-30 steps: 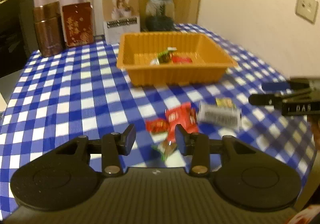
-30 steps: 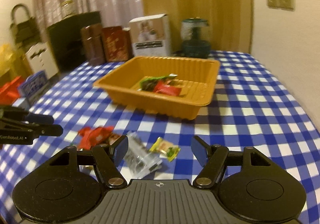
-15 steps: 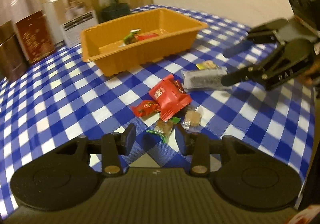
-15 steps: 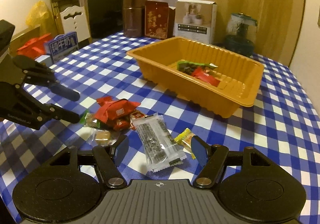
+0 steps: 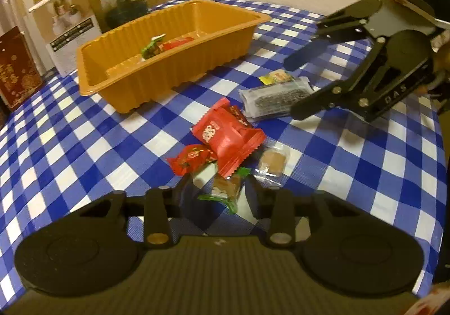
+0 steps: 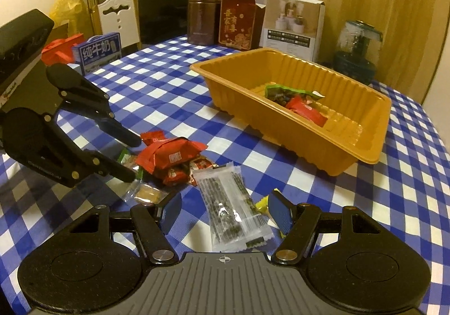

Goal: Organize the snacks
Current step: 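Grasp a small green-wrapped candy with the left tool while the right tool grasps the seaweed packet, then carry the candy and seaweed packet over the orange tray, then open the left tool over the tray while the right tool releases the seaweed packet, then move both tools back toward the remaining snacks on the cloth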

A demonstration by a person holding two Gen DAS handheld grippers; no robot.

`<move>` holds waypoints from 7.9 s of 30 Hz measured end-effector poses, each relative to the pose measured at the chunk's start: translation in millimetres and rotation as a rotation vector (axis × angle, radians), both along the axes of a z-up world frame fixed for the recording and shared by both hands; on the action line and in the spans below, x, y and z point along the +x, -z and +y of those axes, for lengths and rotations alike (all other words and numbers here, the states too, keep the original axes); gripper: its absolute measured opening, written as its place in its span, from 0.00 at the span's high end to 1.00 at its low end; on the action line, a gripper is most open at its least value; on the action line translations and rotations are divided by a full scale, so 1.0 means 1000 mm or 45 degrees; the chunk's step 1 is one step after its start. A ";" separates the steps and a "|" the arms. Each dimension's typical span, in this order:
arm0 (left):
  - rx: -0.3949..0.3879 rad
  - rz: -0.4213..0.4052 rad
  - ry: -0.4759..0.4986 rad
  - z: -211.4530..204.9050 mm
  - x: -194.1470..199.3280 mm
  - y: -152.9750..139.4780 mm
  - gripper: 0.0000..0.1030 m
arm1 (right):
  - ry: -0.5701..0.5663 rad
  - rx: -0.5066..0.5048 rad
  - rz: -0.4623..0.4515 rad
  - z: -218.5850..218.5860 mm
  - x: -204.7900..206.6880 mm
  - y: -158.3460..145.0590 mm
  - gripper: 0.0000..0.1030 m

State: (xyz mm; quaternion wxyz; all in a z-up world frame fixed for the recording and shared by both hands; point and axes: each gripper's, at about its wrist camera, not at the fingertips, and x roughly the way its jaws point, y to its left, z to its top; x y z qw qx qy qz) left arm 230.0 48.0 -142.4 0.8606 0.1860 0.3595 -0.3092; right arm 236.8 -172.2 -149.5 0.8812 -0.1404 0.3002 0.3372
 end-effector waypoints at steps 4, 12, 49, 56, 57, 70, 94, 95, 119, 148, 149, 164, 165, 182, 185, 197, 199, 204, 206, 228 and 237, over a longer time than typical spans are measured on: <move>-0.005 0.021 0.011 0.000 0.001 0.001 0.74 | -0.010 -0.004 0.007 0.002 0.004 0.002 0.33; -0.047 0.095 -0.079 -0.001 0.001 -0.001 0.83 | -0.033 -0.051 0.011 0.008 0.008 0.008 0.41; -0.249 0.080 -0.639 -0.004 -0.031 -0.055 0.83 | 0.213 0.136 0.102 -0.005 -0.022 -0.034 0.61; -0.295 0.030 -0.632 -0.023 -0.019 -0.078 0.83 | 0.261 0.227 0.057 -0.008 -0.022 -0.056 0.61; -0.301 0.022 -0.634 -0.025 -0.017 -0.081 0.83 | 0.273 0.236 0.051 -0.009 -0.021 -0.059 0.61; -0.368 -0.070 -0.690 -0.036 0.013 -0.115 0.83 | 0.400 0.321 -0.001 -0.019 -0.005 -0.092 0.61; -0.411 -0.117 -0.686 -0.038 0.095 -0.121 0.83 | 0.641 0.408 -0.012 -0.037 0.075 -0.107 0.61; -0.406 -0.115 -0.686 -0.038 0.099 -0.119 0.83 | 0.656 0.420 -0.003 -0.040 0.081 -0.106 0.61; -0.383 -0.106 -0.728 -0.033 0.148 -0.082 0.72 | 0.736 0.395 0.065 -0.040 0.136 -0.080 0.61; -0.360 -0.107 -0.736 -0.032 0.144 -0.083 0.71 | 0.779 0.500 0.032 -0.053 0.134 -0.083 0.41; -0.357 -0.107 -0.736 -0.032 0.144 -0.083 0.71 | 0.779 0.498 0.030 -0.053 0.133 -0.083 0.41; -0.347 -0.117 -0.727 -0.033 0.137 -0.083 0.71 | 0.777 0.480 -0.002 -0.054 0.126 -0.085 0.41; -0.347 -0.121 -0.726 -0.033 0.136 -0.083 0.71 | 0.776 0.479 -0.007 -0.055 0.124 -0.086 0.41; -0.359 -0.128 -0.701 -0.032 0.082 -0.087 0.66 | 0.766 0.443 -0.064 -0.064 0.065 -0.091 0.41; -0.355 -0.128 -0.701 -0.030 0.068 -0.087 0.66 | 0.773 0.447 -0.060 -0.068 0.052 -0.092 0.41; -0.347 -0.125 -0.694 -0.017 0.007 -0.086 0.62 | 0.750 0.403 -0.034 -0.068 0.008 -0.086 0.41; -0.332 -0.117 -0.682 -0.017 -0.002 -0.083 0.62 | 0.741 0.388 -0.022 -0.068 0.000 -0.083 0.41; -0.319 -0.086 -0.631 -0.015 -0.022 -0.074 0.61 | 0.717 0.350 0.006 -0.068 -0.013 -0.074 0.41; -0.313 -0.078 -0.594 -0.016 -0.029 -0.070 0.61 | 0.705 0.336 0.015 -0.068 -0.017 -0.071 0.41; -0.117 0.050 -0.273 -0.035 -0.047 -0.028 0.61 | 0.635 0.200 0.104 -0.085 -0.028 -0.035 0.41; -0.053 0.072 -0.144 -0.039 -0.032 -0.015 0.62 | 0.568 0.113 0.115 -0.076 -0.024 -0.026 0.41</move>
